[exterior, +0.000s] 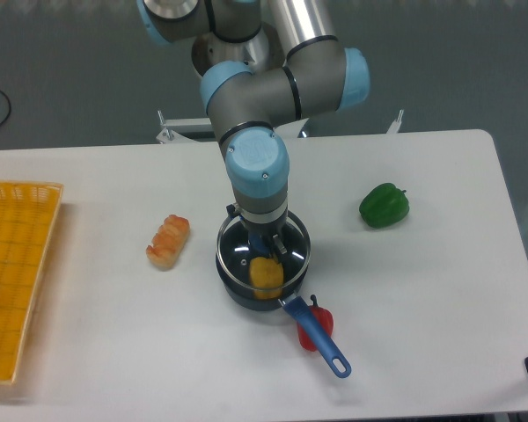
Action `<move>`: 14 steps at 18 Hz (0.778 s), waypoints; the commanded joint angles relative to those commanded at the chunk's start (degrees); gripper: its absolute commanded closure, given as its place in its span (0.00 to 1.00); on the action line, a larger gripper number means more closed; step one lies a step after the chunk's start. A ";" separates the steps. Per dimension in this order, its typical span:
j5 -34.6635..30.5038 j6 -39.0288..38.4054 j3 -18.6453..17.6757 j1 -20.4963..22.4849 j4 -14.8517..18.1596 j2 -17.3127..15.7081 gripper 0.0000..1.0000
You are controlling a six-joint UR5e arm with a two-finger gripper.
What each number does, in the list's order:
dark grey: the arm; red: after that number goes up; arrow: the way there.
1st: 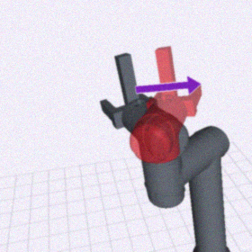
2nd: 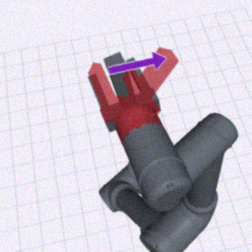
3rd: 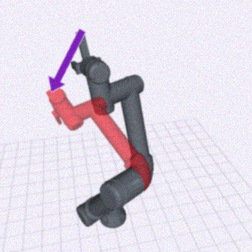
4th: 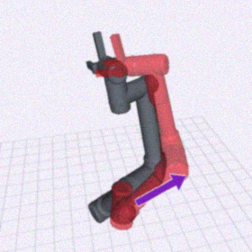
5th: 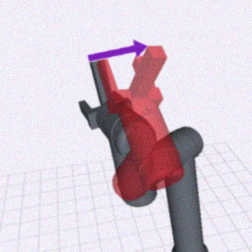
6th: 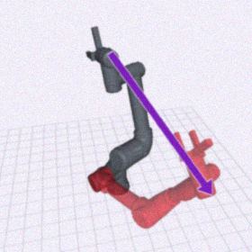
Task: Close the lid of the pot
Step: 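Lower the lid onto the saucepan rim and settle it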
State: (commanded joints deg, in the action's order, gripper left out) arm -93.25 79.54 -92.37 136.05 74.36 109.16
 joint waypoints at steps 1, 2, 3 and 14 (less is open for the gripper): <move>0.00 0.00 0.00 0.00 0.00 0.09 0.40; 0.00 0.00 -0.09 0.00 -0.09 0.09 0.40; 0.00 0.00 0.00 0.00 -0.09 0.09 0.40; -1.32 -1.76 0.00 -1.32 -1.32 0.88 0.40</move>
State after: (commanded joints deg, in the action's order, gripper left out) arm -94.57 77.78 -92.37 134.74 73.04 110.04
